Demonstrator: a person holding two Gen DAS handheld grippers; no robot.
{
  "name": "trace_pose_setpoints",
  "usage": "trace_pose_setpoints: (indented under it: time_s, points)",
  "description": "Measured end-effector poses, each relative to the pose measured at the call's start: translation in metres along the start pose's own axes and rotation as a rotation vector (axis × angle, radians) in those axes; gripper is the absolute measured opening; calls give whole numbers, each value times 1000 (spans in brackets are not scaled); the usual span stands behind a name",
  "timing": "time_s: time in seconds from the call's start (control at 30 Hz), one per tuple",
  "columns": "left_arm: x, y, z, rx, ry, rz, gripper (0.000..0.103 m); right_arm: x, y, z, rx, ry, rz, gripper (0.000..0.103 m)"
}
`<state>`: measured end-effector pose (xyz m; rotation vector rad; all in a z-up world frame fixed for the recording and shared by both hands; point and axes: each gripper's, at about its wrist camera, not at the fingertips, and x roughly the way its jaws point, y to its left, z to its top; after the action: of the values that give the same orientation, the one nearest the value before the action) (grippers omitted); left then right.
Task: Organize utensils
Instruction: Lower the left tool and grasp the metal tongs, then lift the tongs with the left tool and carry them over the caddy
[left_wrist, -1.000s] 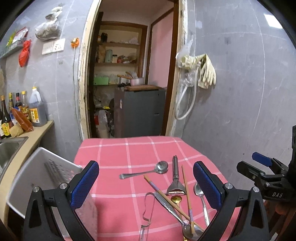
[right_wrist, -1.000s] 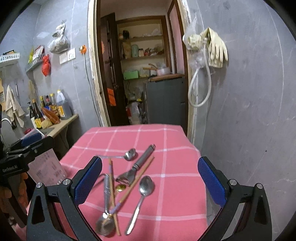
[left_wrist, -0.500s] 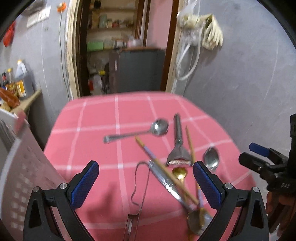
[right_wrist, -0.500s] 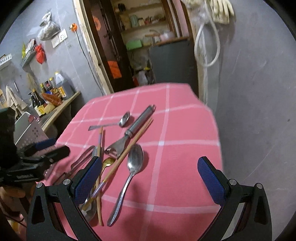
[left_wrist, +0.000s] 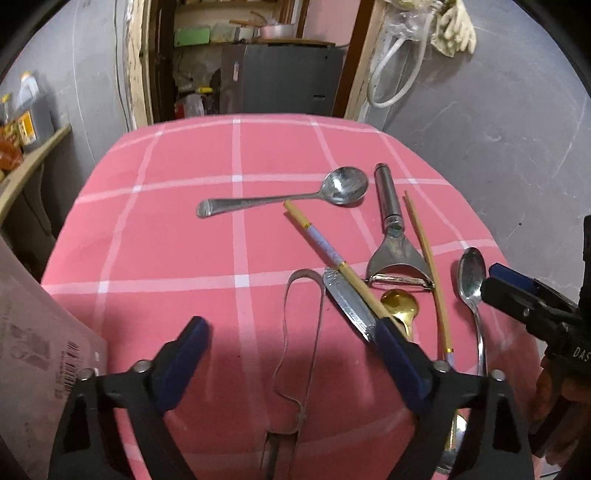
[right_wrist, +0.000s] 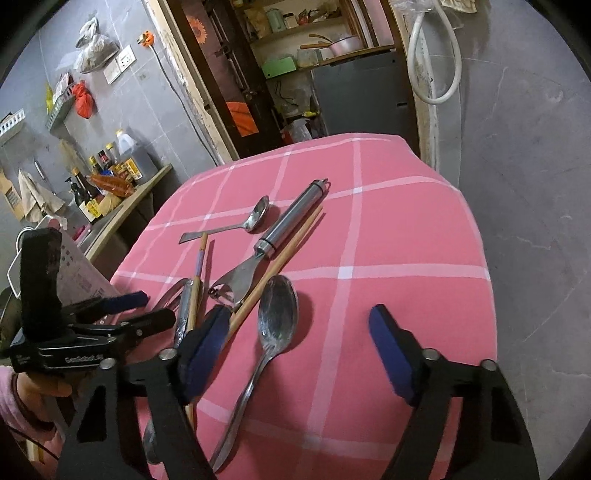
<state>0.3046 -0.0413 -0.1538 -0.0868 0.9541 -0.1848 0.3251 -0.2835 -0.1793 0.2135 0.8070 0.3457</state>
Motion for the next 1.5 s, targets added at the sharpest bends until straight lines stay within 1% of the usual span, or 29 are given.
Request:
trace_pose_setpoints:
  time_s: [0.07, 0.13, 0.17, 0.23, 0.27, 0.3, 0.33, 0.37, 0.4, 0.5, 0.53, 0.57, 0.6, 0.67, 0.7, 0.77, 0.8, 0.87, 1.0, 1.17, 1.33, 1.5]
  points:
    - [2, 3, 1, -10, -6, -4, 80, 1, 0, 3, -2, 4, 6, 58]
    - [3, 3, 3, -11, -6, -10, 71, 4, 0, 6, -18, 17, 13, 53]
    - [5, 3, 4, -7, -3, -12, 68, 4, 1, 6, -23, 21, 15, 51]
    - [7, 0, 7, 18, 11, 3, 59, 8, 5, 10, -46, 39, 17, 49]
    - [8, -2, 9, 34, 20, 13, 56, 10, 7, 11, -56, 50, 18, 49]
    - [10, -4, 11, 52, 32, 25, 52, 12, 8, 13, -63, 59, 19, 49]
    - [11, -6, 14, 70, 48, 35, 44, 14, 9, 15, -67, 68, 21, 49]
    - [12, -8, 17, 90, 68, 42, 42, 16, 10, 16, -68, 80, 21, 49]
    - [13, -9, 19, 103, 90, 40, 37, 17, 11, 18, -67, 89, 22, 49]
    - [16, -12, 27, 131, 160, 32, 34, 21, 11, 20, -51, 120, 27, 48]
    - [17, -13, 29, 147, 183, 32, 31, 22, 11, 21, -50, 133, 17, 43]
    - [18, -14, 31, 157, 197, 31, 28, 23, 11, 21, -50, 141, 8, 35]
    - [19, -15, 32, 169, 213, 30, 23, 24, 11, 22, -49, 149, 4, 32]
    - [21, -15, 35, 167, 241, 19, 23, 26, 12, 24, -36, 169, -1, 19]
    - [20, -14, 37, 157, 250, 8, 23, 25, 11, 24, -28, 174, -3, 15]
    - [17, -9, 38, 112, 257, -37, 23, 21, 9, 24, 0, 178, 3, 5]
    - [14, -5, 37, 83, 253, -60, 23, 17, 9, 23, 17, 175, 7, 5]
    - [3, -2, 35, 47, 228, -92, 23, 8, 10, 21, 33, 156, 8, 5]
    - [-26, -1, 30, 34, 149, -135, 23, -16, 17, 16, 42, 106, -14, 5]
    - [-70, 1, 28, 33, 36, -181, 23, -56, 32, 16, 58, 0, -64, 5]
    - [-107, 10, 31, 32, -78, -214, 23, -95, 54, 28, 45, -115, -89, 5]
    - [-147, 20, 41, 6, -196, -240, 23, -122, 82, 50, 4, -205, -83, 5]
